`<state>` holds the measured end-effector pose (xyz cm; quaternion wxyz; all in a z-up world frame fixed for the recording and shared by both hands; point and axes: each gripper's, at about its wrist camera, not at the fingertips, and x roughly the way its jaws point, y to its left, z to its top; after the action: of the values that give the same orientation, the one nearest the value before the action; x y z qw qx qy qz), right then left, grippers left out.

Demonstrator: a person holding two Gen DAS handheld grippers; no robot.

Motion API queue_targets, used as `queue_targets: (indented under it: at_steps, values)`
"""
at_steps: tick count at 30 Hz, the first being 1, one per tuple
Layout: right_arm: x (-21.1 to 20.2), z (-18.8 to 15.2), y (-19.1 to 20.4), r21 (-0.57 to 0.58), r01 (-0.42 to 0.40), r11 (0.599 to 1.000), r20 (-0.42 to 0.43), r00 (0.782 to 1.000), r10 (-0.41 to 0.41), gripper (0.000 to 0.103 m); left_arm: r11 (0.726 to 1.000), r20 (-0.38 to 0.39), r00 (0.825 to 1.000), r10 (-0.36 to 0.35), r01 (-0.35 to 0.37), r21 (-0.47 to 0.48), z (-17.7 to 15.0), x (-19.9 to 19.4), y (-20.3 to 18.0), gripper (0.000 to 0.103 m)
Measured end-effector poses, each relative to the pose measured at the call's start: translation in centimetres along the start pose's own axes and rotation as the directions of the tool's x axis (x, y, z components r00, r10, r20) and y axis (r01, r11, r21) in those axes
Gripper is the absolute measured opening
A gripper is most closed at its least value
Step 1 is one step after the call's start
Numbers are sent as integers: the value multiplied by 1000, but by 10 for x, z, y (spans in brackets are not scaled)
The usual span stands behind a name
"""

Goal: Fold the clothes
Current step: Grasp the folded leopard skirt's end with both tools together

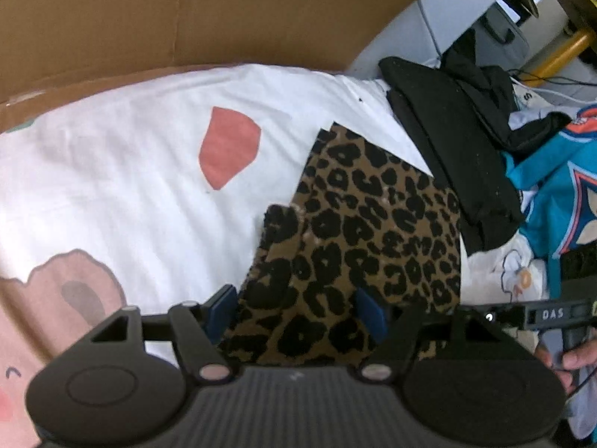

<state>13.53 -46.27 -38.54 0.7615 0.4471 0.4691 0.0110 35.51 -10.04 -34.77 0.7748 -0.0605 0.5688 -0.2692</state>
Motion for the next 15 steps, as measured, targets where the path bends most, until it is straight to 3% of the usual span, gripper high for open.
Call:
queue_targets:
  at_steps: [10,11,13,15]
  values:
    - [9,0,-5,68,1,998,34,999,-4,46,995,3,997,-75,75,-64,5,29,16,77]
    - [10,2,-7,85,-3,996,42,999,0,43,995,10,997,-79,80,-66,5,29,17,76]
    - [10,5,-9,100,-3,995,51,999,-2,26,997,15,998,-68,69,-46,6,27,15,60]
    - [9,7,-8,99,1,995,56,998,-6,13,997,10,997,-71,71,-31,9,25,14,52]
